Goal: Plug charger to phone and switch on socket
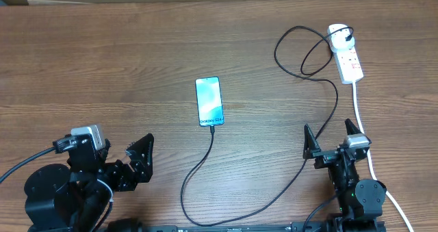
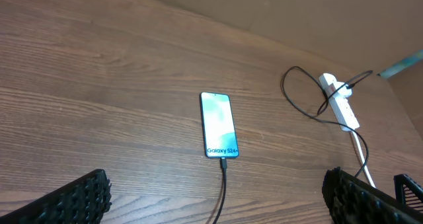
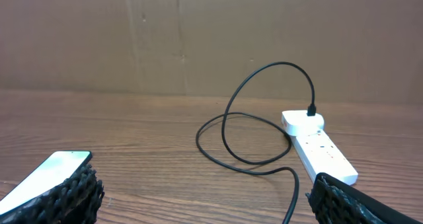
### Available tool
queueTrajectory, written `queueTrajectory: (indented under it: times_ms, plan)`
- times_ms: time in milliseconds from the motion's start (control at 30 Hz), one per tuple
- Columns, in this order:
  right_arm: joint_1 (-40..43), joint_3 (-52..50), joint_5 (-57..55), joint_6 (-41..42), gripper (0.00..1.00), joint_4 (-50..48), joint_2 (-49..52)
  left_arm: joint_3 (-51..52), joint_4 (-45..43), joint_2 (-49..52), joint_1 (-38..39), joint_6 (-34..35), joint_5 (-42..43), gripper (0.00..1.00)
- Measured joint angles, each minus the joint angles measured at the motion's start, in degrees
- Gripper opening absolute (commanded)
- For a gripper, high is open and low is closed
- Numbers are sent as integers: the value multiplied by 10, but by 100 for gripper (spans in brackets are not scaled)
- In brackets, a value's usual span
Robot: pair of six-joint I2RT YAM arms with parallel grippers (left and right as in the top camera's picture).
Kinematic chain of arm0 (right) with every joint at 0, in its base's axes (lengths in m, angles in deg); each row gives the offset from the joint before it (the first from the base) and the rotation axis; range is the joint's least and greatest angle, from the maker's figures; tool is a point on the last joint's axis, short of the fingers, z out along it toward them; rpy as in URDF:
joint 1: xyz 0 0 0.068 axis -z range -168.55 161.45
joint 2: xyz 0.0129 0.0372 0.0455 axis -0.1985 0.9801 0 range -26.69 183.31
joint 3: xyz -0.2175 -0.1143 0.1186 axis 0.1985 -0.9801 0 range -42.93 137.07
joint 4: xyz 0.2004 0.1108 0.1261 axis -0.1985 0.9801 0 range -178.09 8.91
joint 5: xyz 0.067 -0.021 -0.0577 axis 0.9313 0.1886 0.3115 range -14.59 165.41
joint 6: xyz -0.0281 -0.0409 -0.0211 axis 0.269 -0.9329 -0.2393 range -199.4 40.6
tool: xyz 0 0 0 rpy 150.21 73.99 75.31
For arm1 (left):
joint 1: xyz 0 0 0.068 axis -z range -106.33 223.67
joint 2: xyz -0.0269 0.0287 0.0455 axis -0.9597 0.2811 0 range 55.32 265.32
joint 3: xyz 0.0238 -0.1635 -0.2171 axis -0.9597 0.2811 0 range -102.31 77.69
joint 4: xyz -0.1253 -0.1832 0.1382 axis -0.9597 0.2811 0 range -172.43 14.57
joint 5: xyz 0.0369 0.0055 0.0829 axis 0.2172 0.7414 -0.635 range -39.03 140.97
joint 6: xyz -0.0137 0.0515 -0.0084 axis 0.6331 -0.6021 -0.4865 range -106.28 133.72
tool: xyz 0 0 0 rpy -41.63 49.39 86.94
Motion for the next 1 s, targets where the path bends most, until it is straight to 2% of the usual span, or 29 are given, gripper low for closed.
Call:
queueTrajectory:
  times_ms: [1000]
  plan:
    - [0, 0, -7, 9, 100, 1, 0, 0, 0, 0, 0, 0, 0, 100]
